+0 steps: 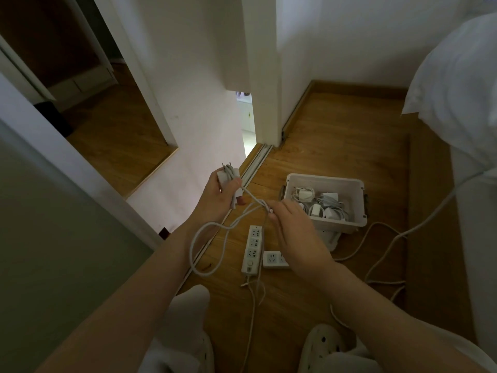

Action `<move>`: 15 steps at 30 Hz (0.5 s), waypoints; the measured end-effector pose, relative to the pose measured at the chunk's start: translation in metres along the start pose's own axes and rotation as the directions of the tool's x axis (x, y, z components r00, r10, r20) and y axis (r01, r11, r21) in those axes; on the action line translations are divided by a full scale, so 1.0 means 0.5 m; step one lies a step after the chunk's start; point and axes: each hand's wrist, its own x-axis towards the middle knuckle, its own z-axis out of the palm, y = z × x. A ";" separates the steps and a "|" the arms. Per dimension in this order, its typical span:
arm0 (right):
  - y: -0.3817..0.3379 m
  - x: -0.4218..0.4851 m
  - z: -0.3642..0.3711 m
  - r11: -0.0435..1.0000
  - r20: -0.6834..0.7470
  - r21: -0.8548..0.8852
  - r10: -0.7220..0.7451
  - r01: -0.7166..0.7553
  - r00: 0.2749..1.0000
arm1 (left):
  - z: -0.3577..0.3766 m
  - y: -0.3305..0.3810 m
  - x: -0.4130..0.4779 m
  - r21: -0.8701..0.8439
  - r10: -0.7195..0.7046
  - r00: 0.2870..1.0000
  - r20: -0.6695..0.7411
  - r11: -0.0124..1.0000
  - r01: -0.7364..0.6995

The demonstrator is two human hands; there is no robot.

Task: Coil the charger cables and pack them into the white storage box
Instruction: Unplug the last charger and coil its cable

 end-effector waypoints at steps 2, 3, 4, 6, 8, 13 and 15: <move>0.000 0.003 -0.008 0.997 -0.041 0.057 0.059 -0.057 0.997 | -0.005 -0.007 0.002 -0.014 -0.004 1.000 -0.011 1.000 0.004; 0.001 0.005 -0.010 0.996 -0.063 0.050 0.072 -0.069 0.995 | -0.007 -0.010 0.003 -0.002 -0.002 1.000 -0.003 1.000 0.002; 0.004 0.005 -0.010 0.996 -0.081 0.032 0.080 -0.077 0.994 | -0.007 -0.014 0.003 0.019 0.003 1.000 0.006 1.000 -0.003; 0.007 0.003 -0.009 0.990 -0.106 0.036 0.142 -0.139 0.984 | -0.004 -0.016 0.003 0.055 0.023 0.999 0.028 0.998 -0.024; 0.004 0.003 -0.009 0.955 -0.119 0.174 0.261 -0.239 0.958 | 0.001 -0.017 0.001 0.078 0.037 0.998 0.052 0.996 -0.041; 0.011 0.013 -0.012 0.551 0.145 0.707 0.501 -0.443 0.853 | 0.019 -0.017 -0.018 0.109 -0.009 0.996 0.086 0.994 0.000; 0.010 0.016 -0.021 0.204 0.250 0.905 0.453 -0.372 0.856 | 0.021 -0.019 -0.019 0.109 -0.026 0.995 0.093 0.994 0.015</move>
